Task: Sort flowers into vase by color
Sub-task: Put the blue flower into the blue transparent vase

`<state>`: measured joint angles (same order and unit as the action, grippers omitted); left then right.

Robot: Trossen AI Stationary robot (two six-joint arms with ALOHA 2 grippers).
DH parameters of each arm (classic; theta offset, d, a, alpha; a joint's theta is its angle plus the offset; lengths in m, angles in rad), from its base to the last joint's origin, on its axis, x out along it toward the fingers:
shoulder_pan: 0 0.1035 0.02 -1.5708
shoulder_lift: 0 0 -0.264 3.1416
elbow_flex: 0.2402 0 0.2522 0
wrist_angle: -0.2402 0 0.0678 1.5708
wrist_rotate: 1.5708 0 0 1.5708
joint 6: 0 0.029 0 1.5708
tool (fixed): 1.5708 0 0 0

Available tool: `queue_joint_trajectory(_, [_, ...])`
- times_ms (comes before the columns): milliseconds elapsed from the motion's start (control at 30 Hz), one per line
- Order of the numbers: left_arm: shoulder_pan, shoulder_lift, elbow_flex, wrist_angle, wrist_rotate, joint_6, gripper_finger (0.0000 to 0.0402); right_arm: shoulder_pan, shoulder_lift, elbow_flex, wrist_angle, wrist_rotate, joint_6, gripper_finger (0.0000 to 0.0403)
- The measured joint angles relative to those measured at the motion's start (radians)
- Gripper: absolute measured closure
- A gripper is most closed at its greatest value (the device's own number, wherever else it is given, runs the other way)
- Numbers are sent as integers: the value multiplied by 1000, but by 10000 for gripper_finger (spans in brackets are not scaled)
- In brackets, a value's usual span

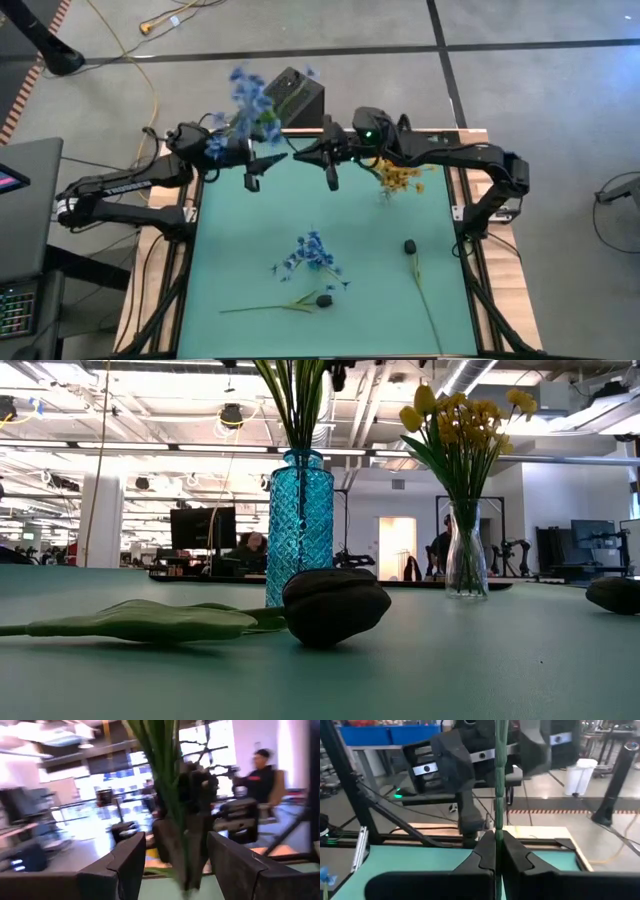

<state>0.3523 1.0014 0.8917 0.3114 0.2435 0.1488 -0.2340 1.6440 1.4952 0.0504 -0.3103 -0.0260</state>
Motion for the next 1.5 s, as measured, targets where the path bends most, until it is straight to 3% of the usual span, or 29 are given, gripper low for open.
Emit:
queue_joint_trajectory(100, [-1, 0, 0, 30, 51, -41, 203, 8, 22, 0, 8, 16, -1, 372])
queue_joint_trajectory(267, [-1, -1, 0, 55, 13, -95, 203, 19, 48, 0, 29, 45, -2, 372])
queue_joint_trajectory(733, [-1, -29, 0, 21, 39, -109, 208, 31, 36, -1, 35, 48, -7, 368])
queue_joint_trajectory(933, [-2, -35, 0, 28, 22, -123, 264, 31, 37, -1, 36, 48, -7, 365])
queue_joint_trajectory(1200, [-4, -35, 0, 34, 10, -145, 389, 35, 37, -1, 33, 48, -1, 344])
queue_joint_trajectory(1367, [-12, -35, 0, 39, 9, -148, 395, 37, 28, -1, 23, 43, 6, 304])
queue_joint_trajectory(1500, [-13, -35, 0, 38, 7, -149, 399, 37, 9, 0, -6, 27, 8, 236])
